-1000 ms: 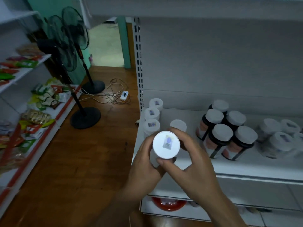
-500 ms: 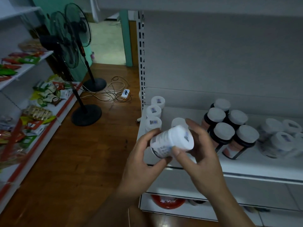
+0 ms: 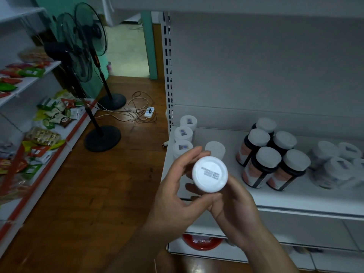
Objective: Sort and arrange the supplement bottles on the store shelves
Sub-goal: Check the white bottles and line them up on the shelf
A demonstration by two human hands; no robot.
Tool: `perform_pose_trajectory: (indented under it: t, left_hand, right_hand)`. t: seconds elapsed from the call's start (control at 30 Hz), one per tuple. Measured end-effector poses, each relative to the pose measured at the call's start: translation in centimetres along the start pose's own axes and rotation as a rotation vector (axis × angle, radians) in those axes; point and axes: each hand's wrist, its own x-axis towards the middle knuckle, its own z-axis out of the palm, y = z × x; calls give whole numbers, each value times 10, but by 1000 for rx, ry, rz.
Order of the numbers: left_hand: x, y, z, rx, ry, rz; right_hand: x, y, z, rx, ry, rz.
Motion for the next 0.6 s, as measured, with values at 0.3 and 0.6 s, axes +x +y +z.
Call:
perform_pose_trajectory:
  t: [0.3,0.6]
  left_hand:
    - [0,-3,-1,-2,13,36]
    - [4,0,-4,-349,134,-243]
  right_hand:
    - [1,0,-2,-56,21,-46]
    - [6,-3,-10,-398,76,-285]
